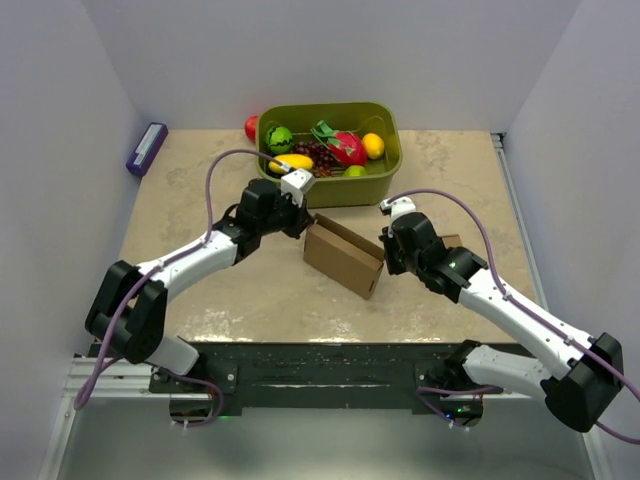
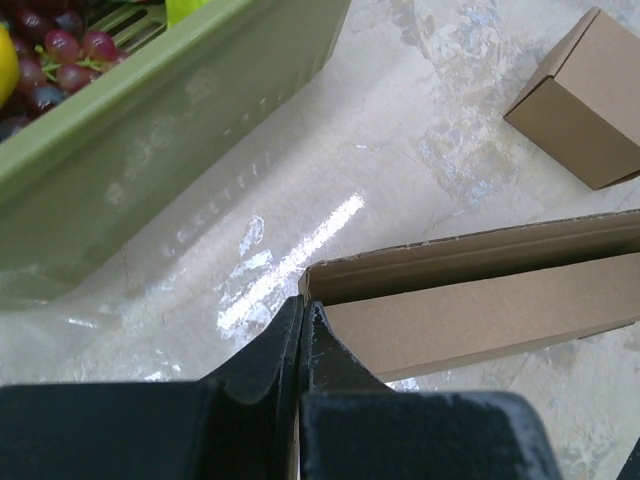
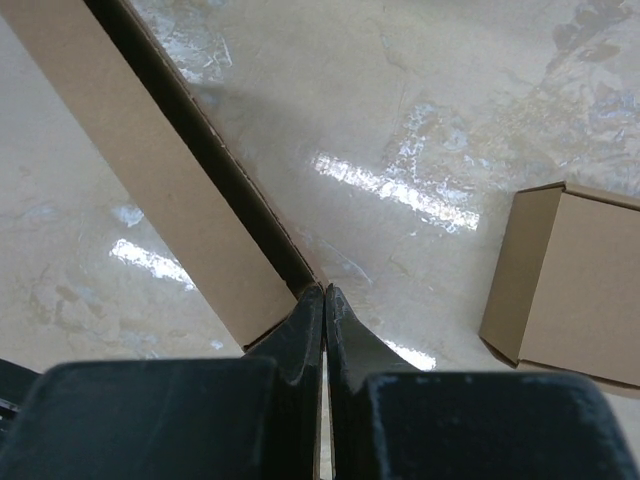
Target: Fold the paper box
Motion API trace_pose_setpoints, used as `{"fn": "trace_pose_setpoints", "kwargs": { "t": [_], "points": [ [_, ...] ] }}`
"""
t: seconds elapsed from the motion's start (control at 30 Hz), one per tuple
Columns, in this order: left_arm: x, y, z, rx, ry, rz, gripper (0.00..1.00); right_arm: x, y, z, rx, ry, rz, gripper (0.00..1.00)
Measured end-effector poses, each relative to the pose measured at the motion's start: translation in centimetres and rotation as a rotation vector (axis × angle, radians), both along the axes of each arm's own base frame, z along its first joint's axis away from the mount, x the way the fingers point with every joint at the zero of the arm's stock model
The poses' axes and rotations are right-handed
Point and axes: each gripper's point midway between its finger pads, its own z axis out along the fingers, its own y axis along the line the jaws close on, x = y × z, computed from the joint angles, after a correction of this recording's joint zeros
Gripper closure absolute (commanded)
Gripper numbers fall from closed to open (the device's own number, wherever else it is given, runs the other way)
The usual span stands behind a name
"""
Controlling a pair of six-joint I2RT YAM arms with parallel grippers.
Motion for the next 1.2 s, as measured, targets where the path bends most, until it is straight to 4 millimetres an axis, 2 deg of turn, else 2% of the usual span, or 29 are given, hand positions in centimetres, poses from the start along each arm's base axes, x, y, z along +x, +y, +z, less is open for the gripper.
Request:
{"fn": "trace_pose_setpoints", "kwargs": {
  "t": [0.37, 0.8, 1.07, 1.2],
  "points": [
    [-2.4, 1.4, -0.1, -0.068, 0.023, 0.092, 1.00, 0.1, 0.0, -0.1, -0.001, 0.000, -0.005, 1.00],
    [-4.7, 1.7, -0.7, -0.098, -0.021, 0.172, 1.00, -0.1, -0.1, -0.6, -0.009, 0.017, -0.009, 1.00],
    [-6.3, 1.9, -0.9, -0.123, -0.066, 0.221, 1.00, -0.5, -0.2, -0.6, 0.002, 0.025, -0.019, 0.91],
    [-6.9, 1.9, -0.8, -0.134, -0.094, 0.238, 1.00, -0.6, -0.2, -0.4, 0.019, 0.027, -0.027, 0.94]
  ]
}}
